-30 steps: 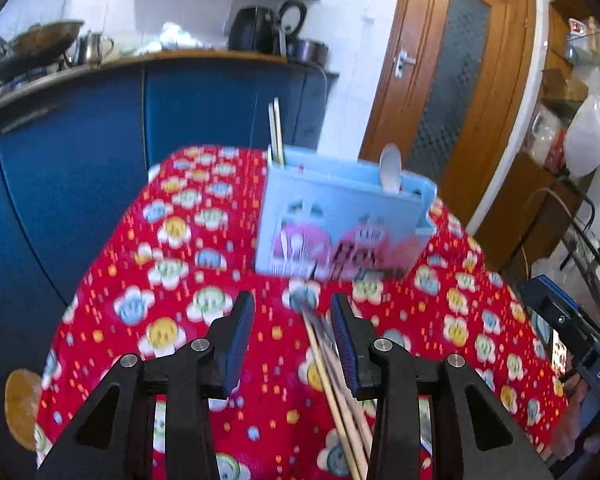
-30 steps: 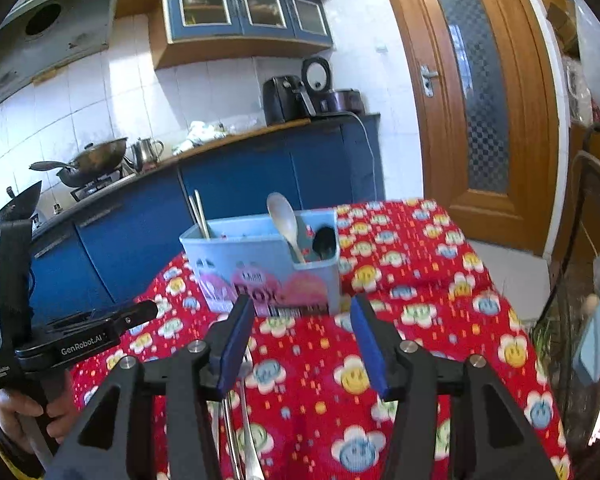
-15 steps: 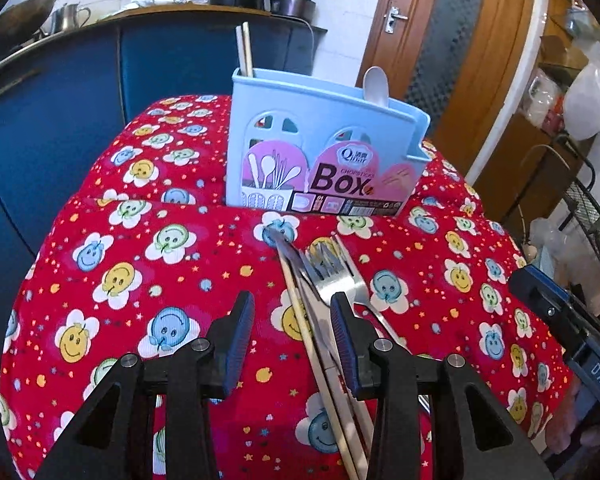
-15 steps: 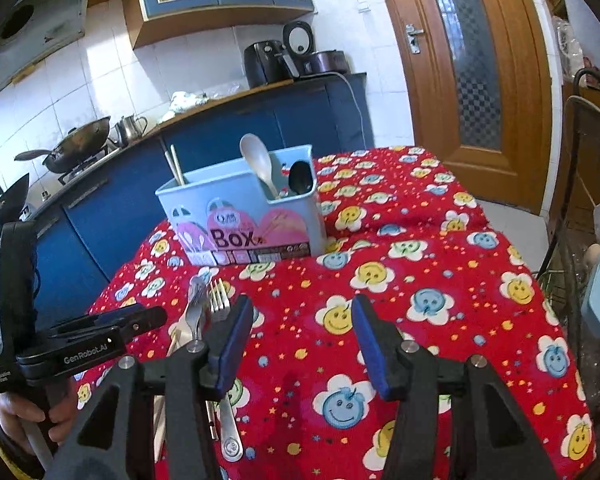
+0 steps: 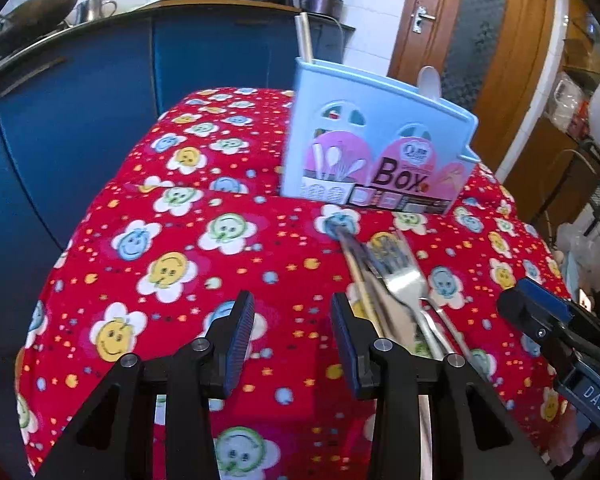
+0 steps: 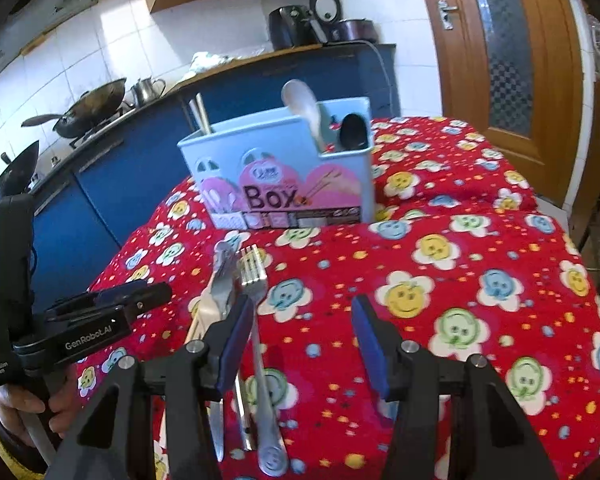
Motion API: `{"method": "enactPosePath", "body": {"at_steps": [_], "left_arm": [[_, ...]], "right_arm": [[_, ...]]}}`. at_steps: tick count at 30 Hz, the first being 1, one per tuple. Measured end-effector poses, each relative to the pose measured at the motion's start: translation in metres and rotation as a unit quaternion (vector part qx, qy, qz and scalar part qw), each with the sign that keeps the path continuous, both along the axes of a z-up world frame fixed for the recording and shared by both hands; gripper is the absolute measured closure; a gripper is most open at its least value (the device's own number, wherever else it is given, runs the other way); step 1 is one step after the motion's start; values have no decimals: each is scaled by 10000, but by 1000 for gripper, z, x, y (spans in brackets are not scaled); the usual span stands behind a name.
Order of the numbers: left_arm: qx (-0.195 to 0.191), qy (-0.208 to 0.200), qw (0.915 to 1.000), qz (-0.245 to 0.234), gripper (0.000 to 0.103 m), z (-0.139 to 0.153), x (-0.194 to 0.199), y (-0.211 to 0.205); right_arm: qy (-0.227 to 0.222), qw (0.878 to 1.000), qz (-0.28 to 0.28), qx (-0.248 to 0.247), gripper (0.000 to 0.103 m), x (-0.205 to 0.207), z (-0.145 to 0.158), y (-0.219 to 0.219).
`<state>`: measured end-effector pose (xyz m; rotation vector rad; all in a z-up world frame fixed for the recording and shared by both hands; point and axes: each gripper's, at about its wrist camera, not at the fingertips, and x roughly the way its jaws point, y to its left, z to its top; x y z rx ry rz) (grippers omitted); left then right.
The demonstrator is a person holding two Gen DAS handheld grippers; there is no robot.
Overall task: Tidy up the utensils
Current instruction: 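Close the right tool on a metal fork while the left tool grasps a wooden chopstick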
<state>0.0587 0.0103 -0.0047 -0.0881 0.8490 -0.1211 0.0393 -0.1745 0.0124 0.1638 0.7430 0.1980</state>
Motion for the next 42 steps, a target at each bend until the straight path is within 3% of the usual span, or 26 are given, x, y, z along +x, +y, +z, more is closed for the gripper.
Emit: {"method": "enactPosePath", "body": {"at_steps": [13, 21, 26, 28, 32, 35, 42], "left_arm": [[-220, 48, 9994, 254, 63, -8, -2, 25], [-361, 69, 9989, 303, 63, -12, -2, 34], [-408, 78, 9986, 313, 63, -13, -2, 36], [-424, 76, 9986, 315, 63, -13, -2, 37], [-452, 81, 9984, 317, 63, -12, -2, 38], [-474, 89, 9983, 322, 63, -12, -2, 38], [-550, 127, 9983, 175, 63, -10, -4, 33]], "right_arm": [[467, 9976, 505, 121, 50, 32, -15, 37], [696, 9949, 662, 302, 66, 48, -22, 47], [686, 9935, 759, 499, 90, 53, -21, 48], [634, 9931, 841, 513, 93, 54, -20, 50], [671, 9882, 1076, 857, 98, 55, -18, 49], [613, 9880, 1132, 852, 98, 53, -16, 50], [374, 9895, 950, 1025, 100, 41, -6, 39]]}}
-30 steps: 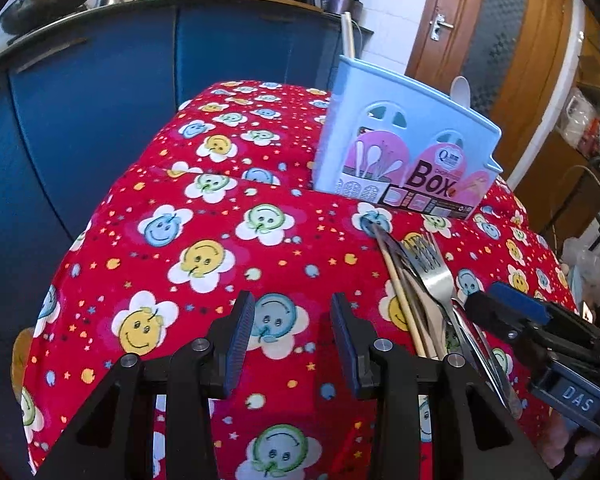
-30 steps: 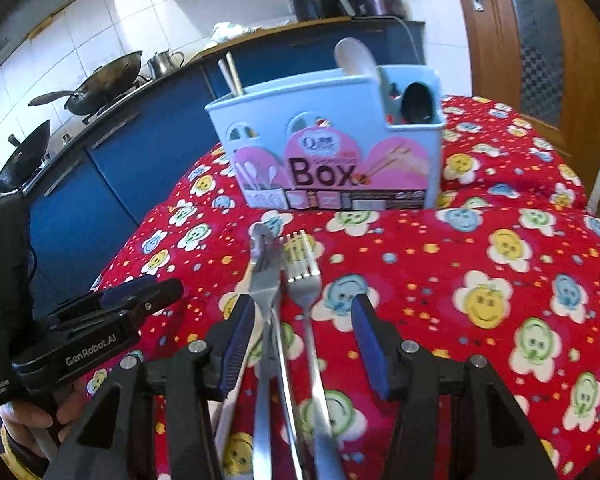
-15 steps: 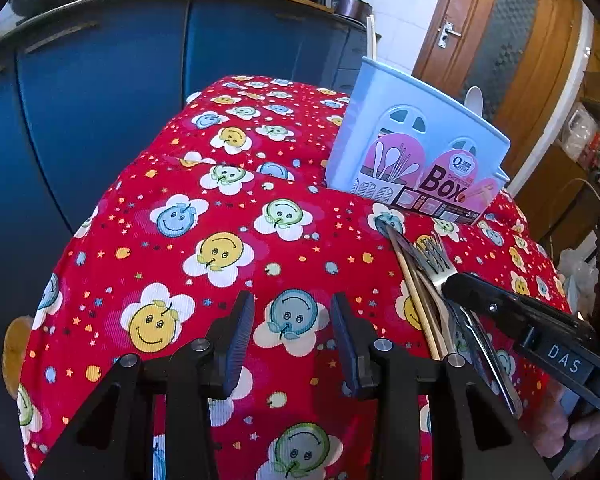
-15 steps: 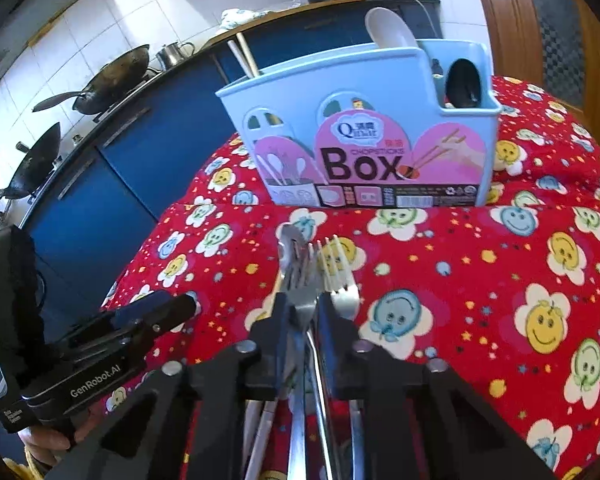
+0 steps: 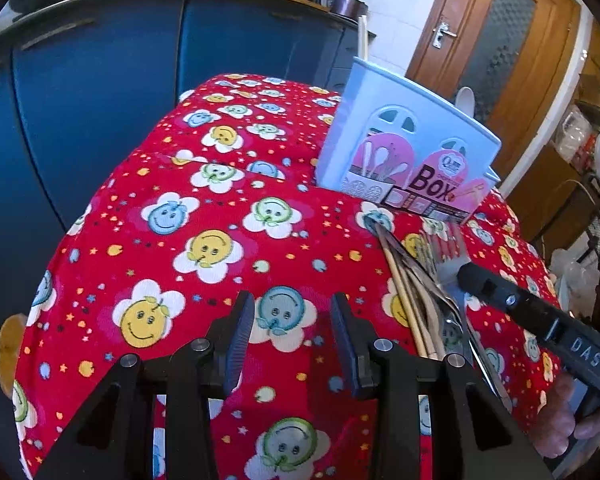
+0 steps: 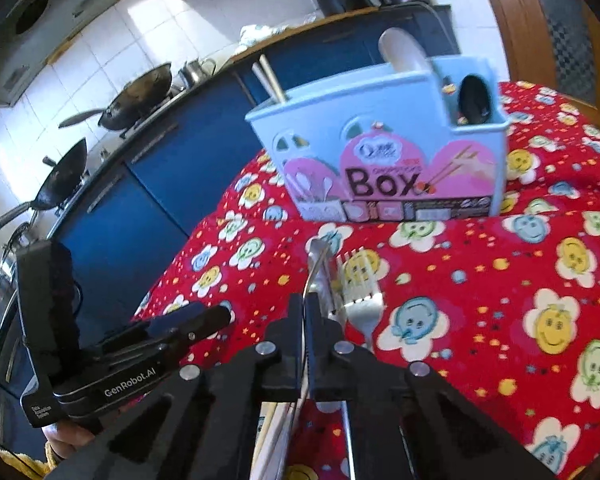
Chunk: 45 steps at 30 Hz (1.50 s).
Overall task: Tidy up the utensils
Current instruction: 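Close the right tool on a metal fork while the left tool grasps a wooden chopstick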
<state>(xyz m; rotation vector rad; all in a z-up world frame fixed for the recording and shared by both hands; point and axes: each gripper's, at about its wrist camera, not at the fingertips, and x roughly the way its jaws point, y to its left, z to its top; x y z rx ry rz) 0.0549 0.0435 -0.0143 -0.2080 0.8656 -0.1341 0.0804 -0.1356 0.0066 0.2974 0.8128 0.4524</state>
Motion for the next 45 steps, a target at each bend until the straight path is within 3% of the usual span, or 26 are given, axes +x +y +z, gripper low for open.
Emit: {"method": "enactPosePath", "body": {"at_steps": [7, 17, 27, 45], "left_arm": [[-252, 230, 9985, -423, 63, 0, 2, -19], [203, 385, 9960, -779, 63, 0, 5, -55], [722, 434, 9934, -775, 62, 3, 8, -72], [876, 560, 9930, -565, 60, 2, 9, -74]], "right_arm": [[-439, 9987, -262, 37, 100, -24, 18, -17], [-1099, 9922, -593, -28, 100, -54, 39, -37], [-1187, 9900, -734, 184, 100, -61, 37, -55], [-1328, 9873, -792, 367, 100, -70, 38, -71]]}}
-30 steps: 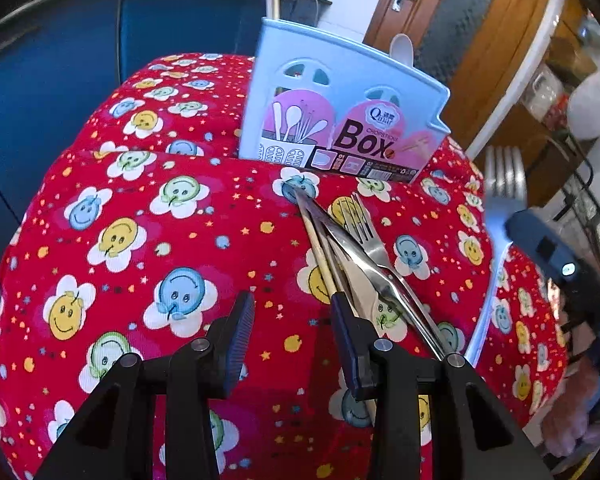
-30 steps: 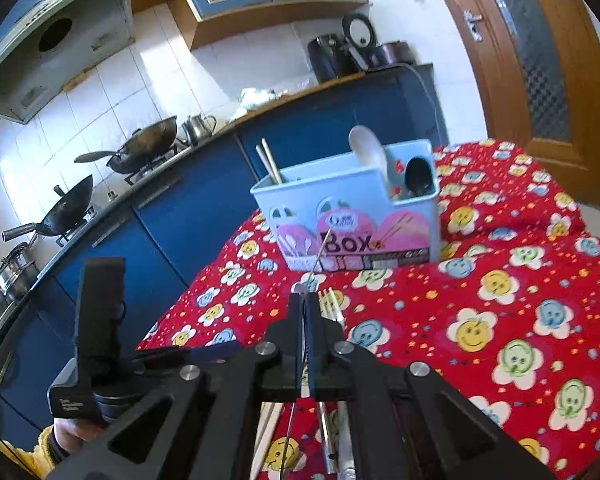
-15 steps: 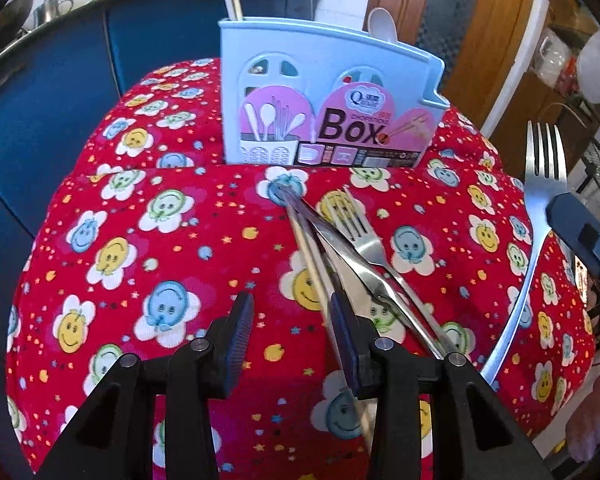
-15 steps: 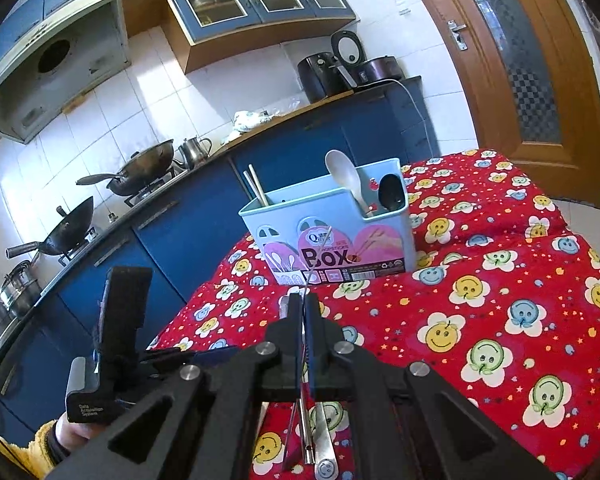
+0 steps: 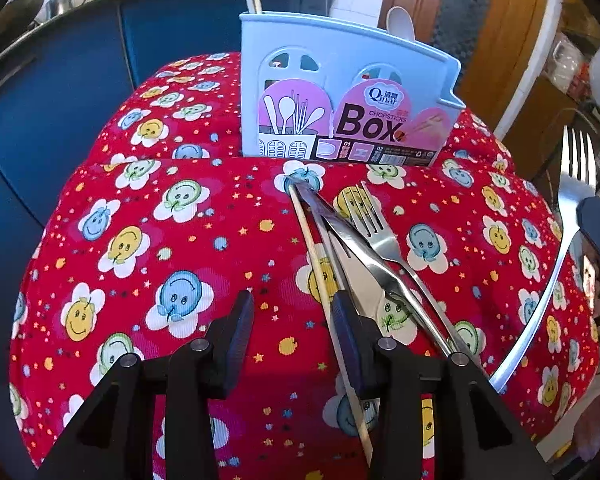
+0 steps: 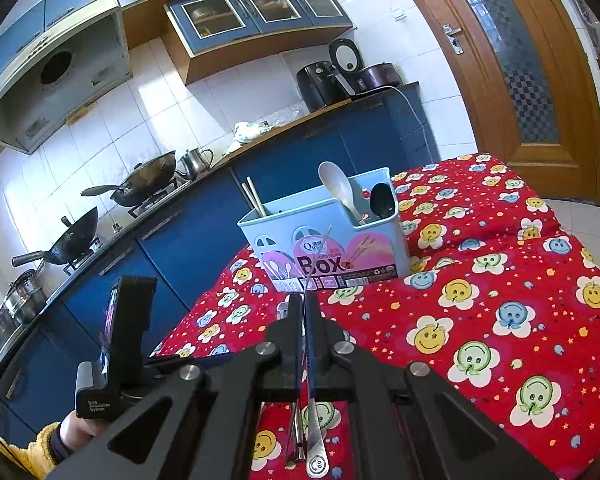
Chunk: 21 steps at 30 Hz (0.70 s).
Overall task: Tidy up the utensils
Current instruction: 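Close the right tool on a metal fork while the left tool grasps a wooden chopstick, then lift the fork with the right tool while the left tool carries the chopstick to the holder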
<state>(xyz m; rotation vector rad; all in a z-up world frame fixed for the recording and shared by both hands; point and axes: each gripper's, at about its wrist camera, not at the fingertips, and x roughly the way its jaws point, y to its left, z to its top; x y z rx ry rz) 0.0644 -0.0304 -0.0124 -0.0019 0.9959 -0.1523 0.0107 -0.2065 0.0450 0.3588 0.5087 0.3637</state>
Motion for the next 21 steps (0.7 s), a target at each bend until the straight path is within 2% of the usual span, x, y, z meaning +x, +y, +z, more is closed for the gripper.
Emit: {"method": "enactPosePath", "body": {"at_steps": [5, 9, 13, 17, 21], "left_arm": [[372, 48, 9991, -220, 61, -2, 11, -13], [318, 253, 9984, -397, 75, 0, 32, -15], [257, 444, 9976, -468, 95, 2, 46, -12], [-77, 613, 9973, -401, 97, 3, 51, -2], [-487, 548, 9970, -228, 99, 4, 43, 17]], "right_arm": [[-9, 10000, 6, -24, 100, -1, 1, 0], [-48, 10000, -4, -46, 100, -4, 4, -2], [-87, 9999, -25, -51, 100, -6, 8, -1], [-125, 9999, -47, -39, 100, -7, 11, -1], [-163, 9998, -84, -40, 100, -8, 14, -3]]}}
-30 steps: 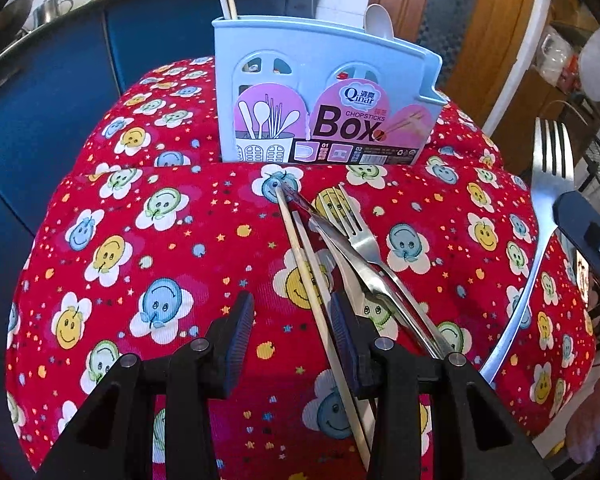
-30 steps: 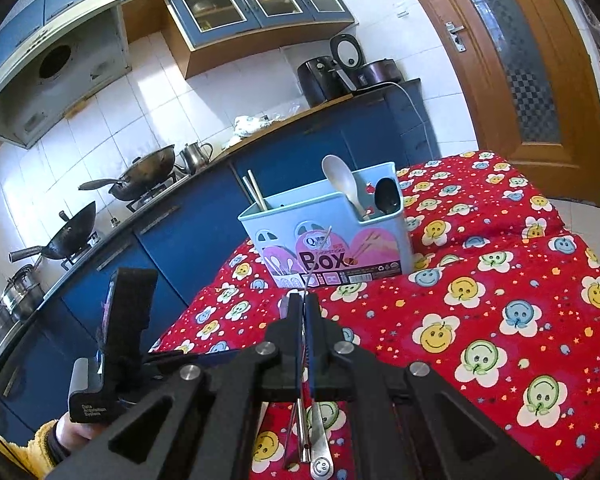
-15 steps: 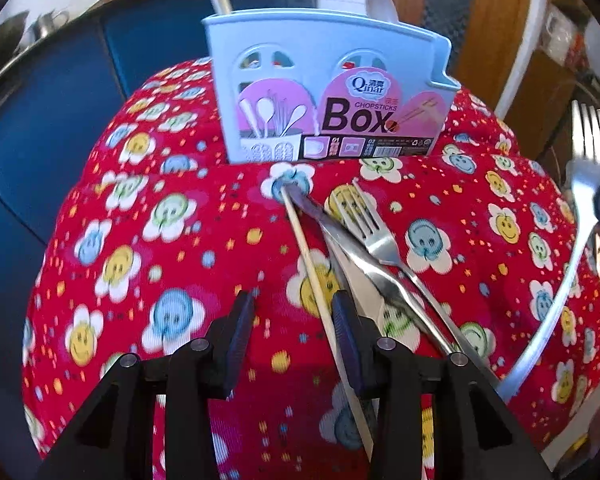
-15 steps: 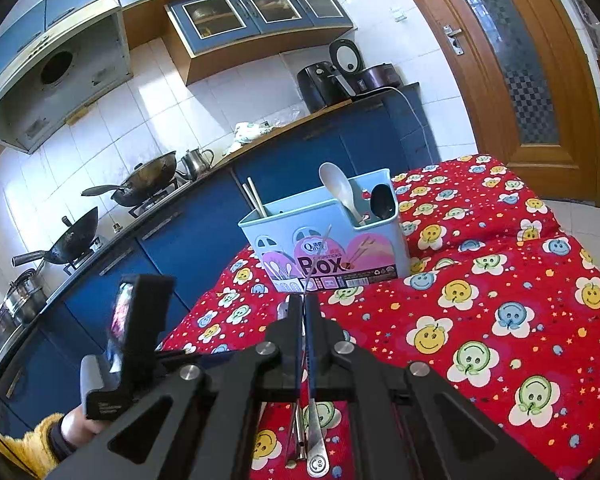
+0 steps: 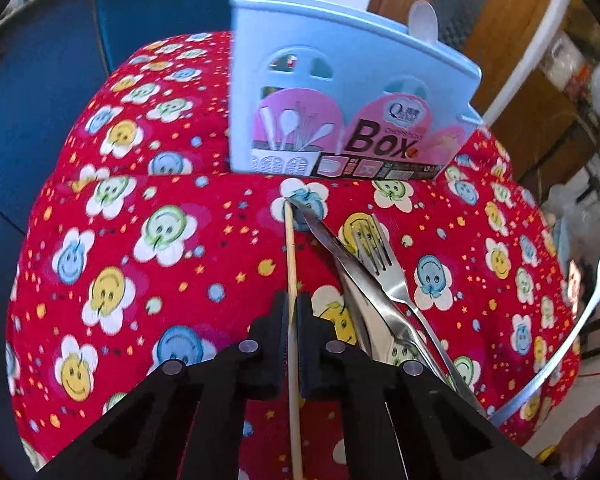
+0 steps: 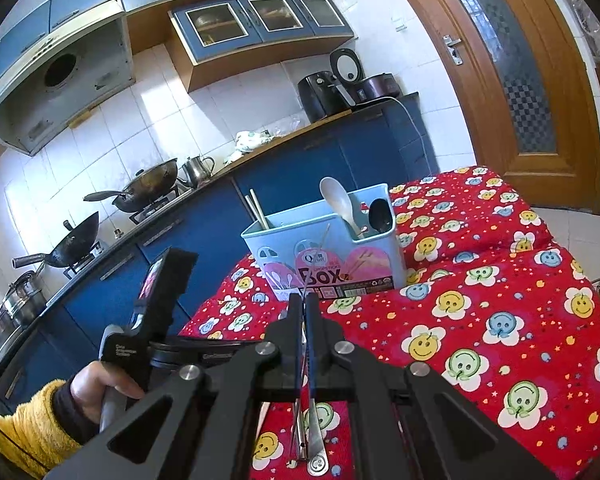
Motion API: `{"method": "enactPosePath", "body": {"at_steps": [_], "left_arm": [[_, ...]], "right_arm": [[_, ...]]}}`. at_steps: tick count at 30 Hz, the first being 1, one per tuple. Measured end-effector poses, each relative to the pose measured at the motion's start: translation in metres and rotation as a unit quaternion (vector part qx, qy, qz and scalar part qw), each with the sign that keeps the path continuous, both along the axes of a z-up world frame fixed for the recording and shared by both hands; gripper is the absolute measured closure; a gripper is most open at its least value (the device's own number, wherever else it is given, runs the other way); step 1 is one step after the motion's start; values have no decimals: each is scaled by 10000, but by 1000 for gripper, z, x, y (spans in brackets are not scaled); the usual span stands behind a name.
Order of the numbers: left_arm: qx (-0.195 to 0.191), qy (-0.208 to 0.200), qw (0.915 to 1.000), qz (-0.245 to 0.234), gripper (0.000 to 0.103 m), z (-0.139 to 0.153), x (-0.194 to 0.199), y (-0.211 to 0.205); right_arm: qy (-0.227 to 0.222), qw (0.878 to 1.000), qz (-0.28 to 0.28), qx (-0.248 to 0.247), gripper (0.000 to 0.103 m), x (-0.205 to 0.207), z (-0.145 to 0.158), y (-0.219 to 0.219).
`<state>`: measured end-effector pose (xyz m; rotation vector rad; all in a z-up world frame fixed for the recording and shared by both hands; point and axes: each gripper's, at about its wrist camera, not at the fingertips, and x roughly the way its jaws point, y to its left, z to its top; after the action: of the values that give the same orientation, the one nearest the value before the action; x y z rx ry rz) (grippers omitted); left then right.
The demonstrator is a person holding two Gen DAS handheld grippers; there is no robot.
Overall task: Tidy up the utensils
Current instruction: 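Lift the fork with the right tool while the left tool carries the chopstick to the holder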
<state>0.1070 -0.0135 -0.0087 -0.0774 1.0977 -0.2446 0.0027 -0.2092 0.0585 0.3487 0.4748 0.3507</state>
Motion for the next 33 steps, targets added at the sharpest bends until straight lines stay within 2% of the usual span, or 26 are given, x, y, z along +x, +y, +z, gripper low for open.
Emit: {"method": "enactPosePath", "body": {"at_steps": [4, 10, 12, 18, 21, 28, 33], "left_arm": [[-344, -316, 9989, 88, 99, 8, -19, 14], [-752, -1194, 9898, 175, 99, 42, -43, 25], [-865, -1566, 9835, 256, 99, 56, -48, 28], [-1117, -2281, 9665, 357, 99, 84, -39, 31], [-1115, -2590, 9586, 394, 99, 94, -30, 29], [-1186, -3119, 9412, 536, 99, 115, -8, 25], [-1224, -3540, 9252, 608, 99, 135, 12, 22]], "right_arm": [[-68, 10000, -40, -7, 100, -1, 3, 0], [-251, 9996, -144, -61, 100, -2, 13, 3], [-345, 9992, -184, -130, 100, -1, 18, 4], [-615, 9965, -396, -406, 100, 6, 34, 7], [-699, 9951, -484, -504, 100, 13, 42, 6], [-960, 9895, -710, -818, 100, 33, 61, 2], [-1119, 9848, -873, -1001, 100, 56, 74, -2]]}}
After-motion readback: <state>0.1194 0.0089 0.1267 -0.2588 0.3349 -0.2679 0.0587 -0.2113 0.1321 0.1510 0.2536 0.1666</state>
